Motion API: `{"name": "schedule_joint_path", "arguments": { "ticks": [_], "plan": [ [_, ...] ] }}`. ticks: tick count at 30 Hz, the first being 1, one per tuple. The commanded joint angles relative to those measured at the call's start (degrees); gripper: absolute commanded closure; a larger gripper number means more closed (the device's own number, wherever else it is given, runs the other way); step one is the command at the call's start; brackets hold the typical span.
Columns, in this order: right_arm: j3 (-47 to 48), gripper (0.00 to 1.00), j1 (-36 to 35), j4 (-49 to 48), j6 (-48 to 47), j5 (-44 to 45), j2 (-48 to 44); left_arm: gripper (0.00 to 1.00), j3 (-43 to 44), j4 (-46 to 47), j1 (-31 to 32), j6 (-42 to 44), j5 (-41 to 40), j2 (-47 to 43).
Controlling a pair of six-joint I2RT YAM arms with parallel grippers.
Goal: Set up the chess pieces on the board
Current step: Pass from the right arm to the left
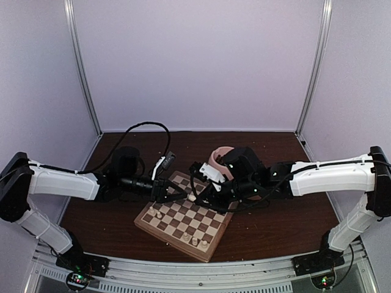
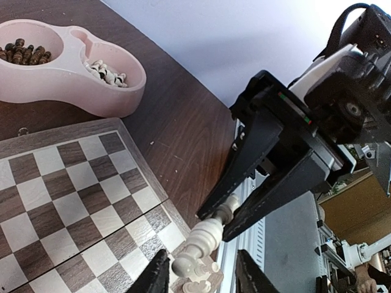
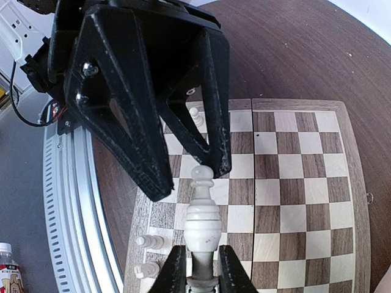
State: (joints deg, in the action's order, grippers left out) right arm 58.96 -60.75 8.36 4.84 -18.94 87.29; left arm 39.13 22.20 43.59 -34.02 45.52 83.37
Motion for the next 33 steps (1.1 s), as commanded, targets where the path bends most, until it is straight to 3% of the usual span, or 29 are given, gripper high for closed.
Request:
{"name": "schedule_joint_path", "arguments": {
  "ticks": [1, 9, 14, 26, 30, 33],
  "plan": [
    [-0.84, 0.95, -0.32, -1.25, -0.12, 1.61, -2.47, 0.62, 1.73, 0.84, -0.26, 1.02, 1.27, 0.19],
    [-0.78, 0.96, -0.33, -1.24, -0.10, 1.45, -2.47, 0.62, 2.06, 0.86, -0.26, 0.80, 2.18, 1.06],
    [-0.61, 0.96, -0.33, -1.21, -0.10, 1.32, -2.21, 0.66, 2.26, 0.88, -0.26, 0.73, 2.64, 1.26],
    [-0.44, 0.96, -0.33, -0.96, -0.10, 2.06, -2.03, 0.95, 2.35, -0.11, -0.26, 1.52, 1.91, 0.37],
    [-0.34, 0.96, -0.29, -0.63, -0.01, 3.33, -1.94, 0.96, 2.39, -2.75, -0.26, 3.16, -0.39, -1.27],
    [-0.34, 0.96, -0.27, -0.41, 0.12, 4.75, -1.95, 0.98, 3.91, -10.36, -0.26, 6.53, -5.71, -3.48]
  ]
}}
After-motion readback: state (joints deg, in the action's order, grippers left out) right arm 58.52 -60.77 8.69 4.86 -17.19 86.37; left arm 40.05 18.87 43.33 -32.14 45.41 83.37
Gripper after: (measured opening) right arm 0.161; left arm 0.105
